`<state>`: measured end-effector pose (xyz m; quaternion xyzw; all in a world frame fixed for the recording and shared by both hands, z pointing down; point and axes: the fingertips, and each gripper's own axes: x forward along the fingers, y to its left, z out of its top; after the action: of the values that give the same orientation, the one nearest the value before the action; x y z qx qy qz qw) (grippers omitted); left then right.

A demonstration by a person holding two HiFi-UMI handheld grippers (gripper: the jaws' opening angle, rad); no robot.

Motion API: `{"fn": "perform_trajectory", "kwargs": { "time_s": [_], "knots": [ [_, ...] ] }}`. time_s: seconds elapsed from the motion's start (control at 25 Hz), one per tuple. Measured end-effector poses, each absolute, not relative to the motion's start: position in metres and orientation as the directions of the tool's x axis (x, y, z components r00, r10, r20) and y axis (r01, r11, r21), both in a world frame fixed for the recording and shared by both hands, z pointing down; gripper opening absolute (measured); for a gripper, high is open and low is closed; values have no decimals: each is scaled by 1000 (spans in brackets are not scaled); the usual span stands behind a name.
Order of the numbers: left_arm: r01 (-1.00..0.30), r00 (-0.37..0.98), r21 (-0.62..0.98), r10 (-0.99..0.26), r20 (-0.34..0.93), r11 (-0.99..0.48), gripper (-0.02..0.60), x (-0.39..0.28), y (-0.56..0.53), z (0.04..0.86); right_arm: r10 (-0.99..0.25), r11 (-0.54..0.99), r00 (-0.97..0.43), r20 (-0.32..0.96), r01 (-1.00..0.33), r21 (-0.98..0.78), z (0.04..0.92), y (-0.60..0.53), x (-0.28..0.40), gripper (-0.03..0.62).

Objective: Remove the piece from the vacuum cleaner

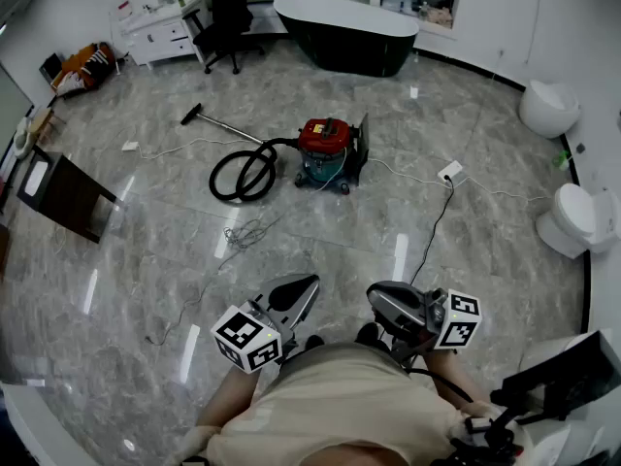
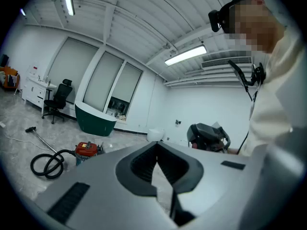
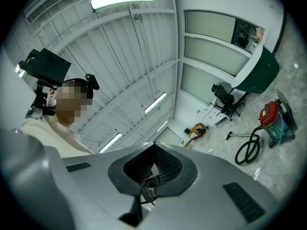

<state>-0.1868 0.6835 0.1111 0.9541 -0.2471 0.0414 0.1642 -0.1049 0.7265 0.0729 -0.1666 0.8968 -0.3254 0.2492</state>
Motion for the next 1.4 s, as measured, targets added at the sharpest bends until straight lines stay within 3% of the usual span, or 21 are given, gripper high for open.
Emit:
{"fn": "perform_trajectory", "kwargs": {
  "time_s": [0.28,0.52,0.92,1.4],
  "knots": [
    [-507,862,321,-481,163,-800,5,-238,698,106,-453,699,-835,-312,-117,-705,72,734,-159,3],
    [-460,888,319,-431,160,-829,5,-235,701,108,-526,671,-783,-332,-142,-728,75,737,-154,3],
    [-435,898,311,-383,215,-845,5,-181,685,121,-609,594,-724,-325,-144,-792,91,732,-95,3],
    [-480,865,229,-413,285,-847,5,-71,663,122,-580,593,-723,-375,-60,-803,93,713,13,3]
  ]
}}
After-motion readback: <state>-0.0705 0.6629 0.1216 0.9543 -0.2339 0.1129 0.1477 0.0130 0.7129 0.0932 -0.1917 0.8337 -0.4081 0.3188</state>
